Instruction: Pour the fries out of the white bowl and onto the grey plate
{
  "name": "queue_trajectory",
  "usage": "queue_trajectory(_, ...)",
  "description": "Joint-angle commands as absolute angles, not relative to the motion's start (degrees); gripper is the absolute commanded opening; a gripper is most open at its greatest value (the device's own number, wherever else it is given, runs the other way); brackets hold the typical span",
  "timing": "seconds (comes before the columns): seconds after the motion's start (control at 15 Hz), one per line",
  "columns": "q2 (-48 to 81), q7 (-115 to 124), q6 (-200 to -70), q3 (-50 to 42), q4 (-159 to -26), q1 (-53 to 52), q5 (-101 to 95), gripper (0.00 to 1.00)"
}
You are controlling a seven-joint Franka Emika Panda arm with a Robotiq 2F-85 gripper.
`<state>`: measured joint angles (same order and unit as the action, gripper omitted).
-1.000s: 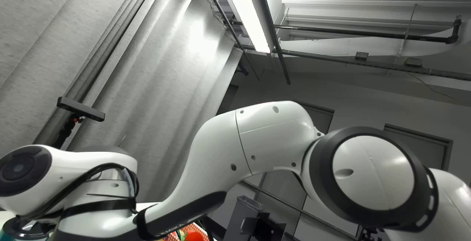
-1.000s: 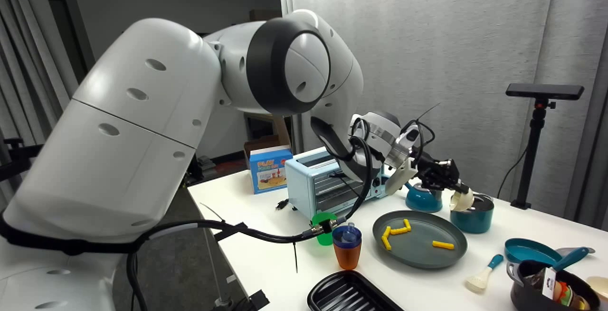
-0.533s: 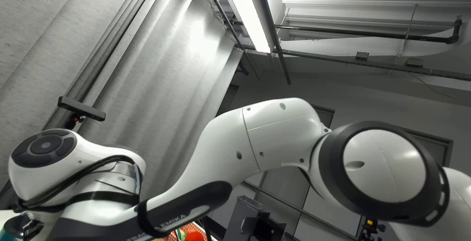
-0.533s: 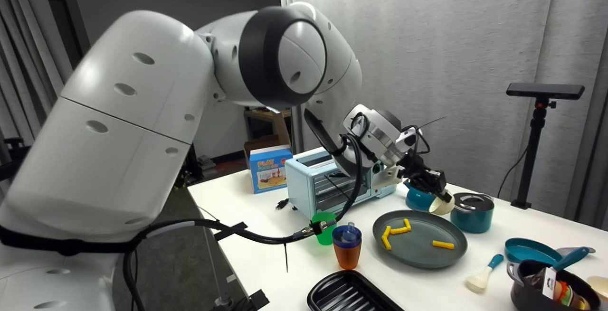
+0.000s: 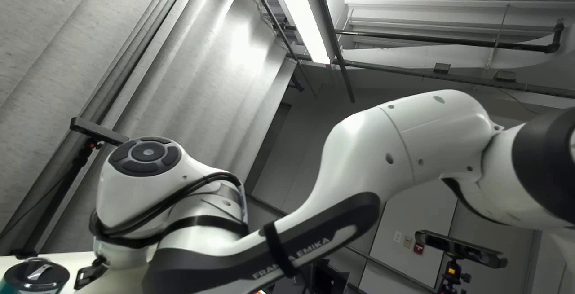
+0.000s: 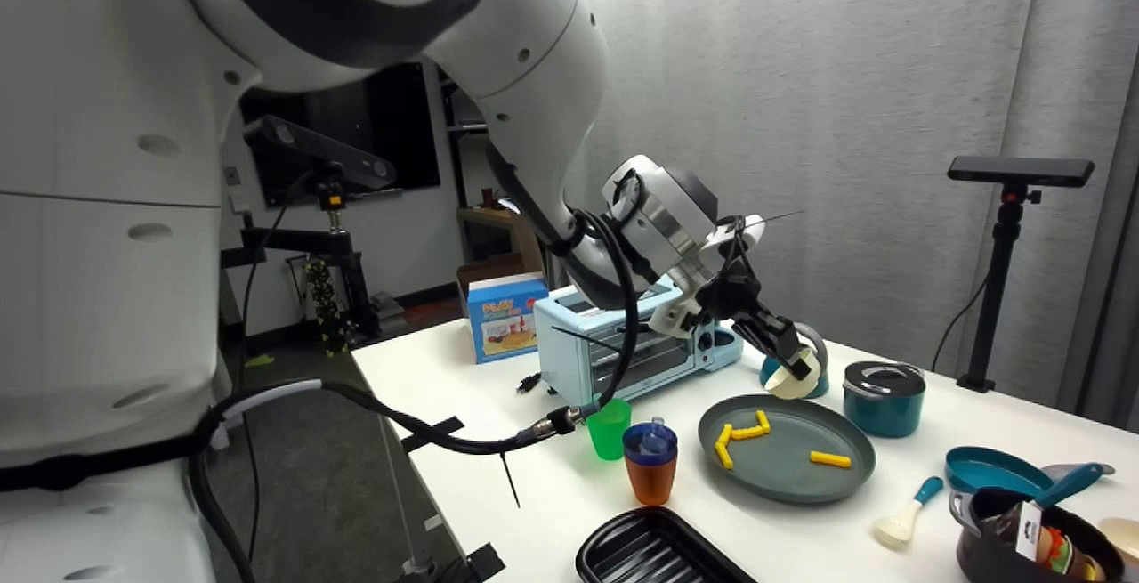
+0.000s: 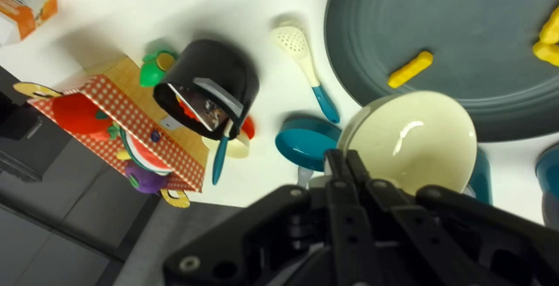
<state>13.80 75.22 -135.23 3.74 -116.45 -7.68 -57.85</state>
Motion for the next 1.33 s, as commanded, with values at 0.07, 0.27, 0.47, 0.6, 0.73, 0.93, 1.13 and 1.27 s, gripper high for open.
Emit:
queue_trajectory(0.07,2.58,80.33,-139.32,3.36,-130.93,-6.42,-53.46,0.01)
queue_trajectory(0.27,1.11,83.77,-142.42,2.59,-135.20,-5.29,-51.56,0.01)
queue_trajectory(0.47,3.06,85.86,-146.51,1.15,-136.54,-3.59,-50.73,0.01)
queue_trajectory(0.6,5.29,85.77,-149.61,0.23,-136.45,-2.58,-49.36,0.01)
queue_trajectory(0.73,8.52,84.08,-152.82,-1.32,-135.03,-1.10,-47.99,0.01)
queue_trajectory(0.93,13.17,81.96,-157.20,-2.28,-133.60,1.01,-44.56,0.01)
queue_trajectory(1.13,17.74,78.60,-160.70,-1.40,-131.88,3.44,-39.52,0.01)
queue_trajectory(1.27,20.09,76.06,-161.65,-0.49,-130.80,4.89,-36.33,0.01)
